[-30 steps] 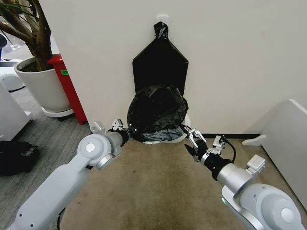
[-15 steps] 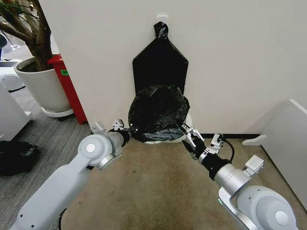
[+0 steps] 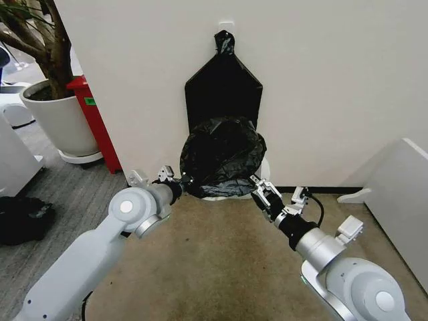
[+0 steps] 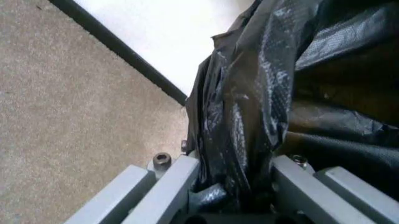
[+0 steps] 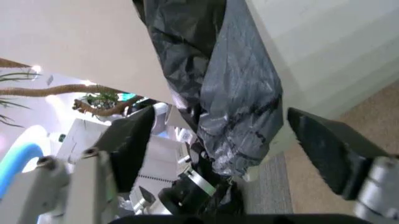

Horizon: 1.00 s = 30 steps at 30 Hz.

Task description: Place the garbage bag over the trash bin.

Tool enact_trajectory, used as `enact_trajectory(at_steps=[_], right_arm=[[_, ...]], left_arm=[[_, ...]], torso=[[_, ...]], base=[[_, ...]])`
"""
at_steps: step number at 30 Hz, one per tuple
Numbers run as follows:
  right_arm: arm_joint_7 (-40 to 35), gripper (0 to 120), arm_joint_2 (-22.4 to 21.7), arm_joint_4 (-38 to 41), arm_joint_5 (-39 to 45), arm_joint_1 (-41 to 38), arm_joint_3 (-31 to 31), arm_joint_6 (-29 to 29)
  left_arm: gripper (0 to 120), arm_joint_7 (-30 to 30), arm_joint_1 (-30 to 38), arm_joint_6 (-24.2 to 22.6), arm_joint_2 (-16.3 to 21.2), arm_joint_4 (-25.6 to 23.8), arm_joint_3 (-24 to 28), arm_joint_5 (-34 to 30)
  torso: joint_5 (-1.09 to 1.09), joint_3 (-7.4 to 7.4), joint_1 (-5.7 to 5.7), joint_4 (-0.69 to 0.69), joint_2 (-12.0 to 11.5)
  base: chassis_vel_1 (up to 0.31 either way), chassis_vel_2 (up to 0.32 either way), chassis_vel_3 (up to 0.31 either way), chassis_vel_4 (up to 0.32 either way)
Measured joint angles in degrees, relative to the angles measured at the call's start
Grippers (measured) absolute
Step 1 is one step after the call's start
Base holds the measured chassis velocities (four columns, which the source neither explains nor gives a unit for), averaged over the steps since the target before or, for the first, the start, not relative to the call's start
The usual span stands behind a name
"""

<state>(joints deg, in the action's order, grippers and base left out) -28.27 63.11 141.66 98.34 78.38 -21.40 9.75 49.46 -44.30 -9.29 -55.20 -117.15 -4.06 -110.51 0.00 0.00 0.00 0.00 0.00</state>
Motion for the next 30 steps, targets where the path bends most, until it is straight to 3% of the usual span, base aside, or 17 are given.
enact_trajectory(at_steps=[10, 12, 19, 30], right_arm=[[0.0, 32, -0.2, -0.1, 0.3, -0.3, 0.0, -0.1], [0.0, 30, -0.2, -0.1, 0.3, -0.3, 0.0, -0.1], [-0.1, 0, -0.7, 0.3, 0.3, 0.1, -0.2, -0.4], [-1.5, 0, -0.9, 1.5, 0.4, 1.9, 0.0, 0.0]], left_arm=[[0, -0.2, -0.1, -0.4, 0.0, 0.1, 0.1, 0.6], [0, -0.2, -0.2, -0.4, 0.0, 0.1, 0.1, 0.6], [0, -0.5, -0.5, -0.5, -0.1, 0.0, 0.2, 1.3], [0, -0.7, -0.2, -0.7, -0.5, 0.6, 0.2, 1.6]], torso=[[0.00, 0.00, 0.00, 0.00, 0.0], [0.00, 0.00, 0.00, 0.00, 0.0], [0.00, 0.00, 0.00, 0.00, 0.0], [0.00, 0.00, 0.00, 0.00, 0.0]], base=[[0.000, 0.000, 0.000, 0.000], [0.000, 0.000, 0.000, 0.000], [0.000, 0.000, 0.000, 0.000], [0.000, 0.000, 0.000, 0.000]])
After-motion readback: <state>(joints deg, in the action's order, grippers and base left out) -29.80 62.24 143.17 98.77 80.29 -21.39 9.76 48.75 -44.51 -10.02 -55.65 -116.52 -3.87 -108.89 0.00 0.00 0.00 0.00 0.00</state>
